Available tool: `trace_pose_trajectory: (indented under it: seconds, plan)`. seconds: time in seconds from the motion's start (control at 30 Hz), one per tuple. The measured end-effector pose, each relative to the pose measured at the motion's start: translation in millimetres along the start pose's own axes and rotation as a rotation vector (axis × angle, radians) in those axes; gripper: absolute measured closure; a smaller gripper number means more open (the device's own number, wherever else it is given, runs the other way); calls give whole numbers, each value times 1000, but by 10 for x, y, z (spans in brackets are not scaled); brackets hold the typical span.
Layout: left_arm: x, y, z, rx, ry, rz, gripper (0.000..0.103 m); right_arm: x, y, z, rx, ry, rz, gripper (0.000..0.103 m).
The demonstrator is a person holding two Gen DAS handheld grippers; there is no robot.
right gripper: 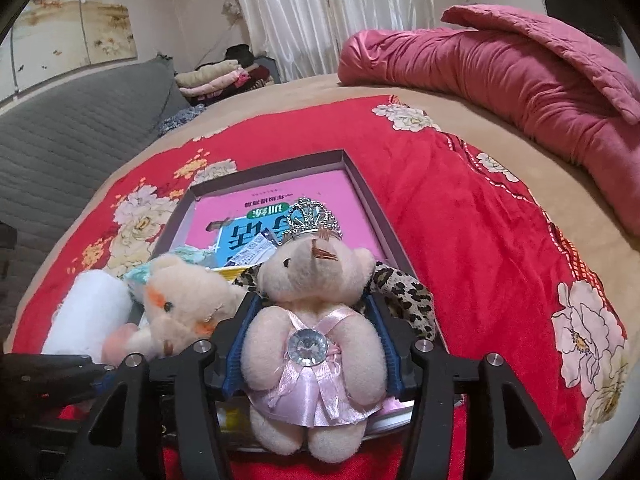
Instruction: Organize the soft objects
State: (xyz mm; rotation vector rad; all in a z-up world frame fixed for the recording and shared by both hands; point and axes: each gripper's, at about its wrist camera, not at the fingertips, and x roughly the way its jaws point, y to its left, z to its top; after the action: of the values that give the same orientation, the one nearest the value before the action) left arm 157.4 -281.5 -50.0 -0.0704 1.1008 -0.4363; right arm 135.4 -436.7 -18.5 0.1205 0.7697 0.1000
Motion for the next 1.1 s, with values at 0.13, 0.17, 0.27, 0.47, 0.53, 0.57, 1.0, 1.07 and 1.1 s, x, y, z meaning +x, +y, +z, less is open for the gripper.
trace_pose_trajectory:
  seconds: [0.13, 0.17, 0.27, 0.47, 0.53, 0.57, 1.0, 1.07, 1.1]
  plan:
    - [-46, -8, 9, 5, -17, 0, 69, -95, -2, 35, 10, -33, 2, 31]
    - [-57, -7, 14, 3, -20, -2, 67, -136, -1, 51, 8, -48, 5, 29]
    - [-103, -3, 31, -1, -34, -9, 62, -220, -11, 88, 8, -71, 0, 28]
    - [-206, -37, 48, 15, -59, -26, 50, -474, -113, 134, 43, -135, -24, 28]
    - [-254, -41, 45, 13, -76, -25, 49, -587, -151, 155, 59, -161, -35, 28]
    - [-285, -41, 44, 12, -84, -27, 49, -637, -171, 166, 65, -171, -37, 28]
    - [-851, 65, -22, -3, -173, -14, 48, -1242, 104, 201, 23, -242, -103, 26]
    - [-929, 80, -41, -1, -184, -5, 48, -1295, 167, 185, 30, -238, -106, 26]
    - [-970, 88, -53, -1, -188, -1, 48, -1305, 198, 179, 33, -233, -106, 26]
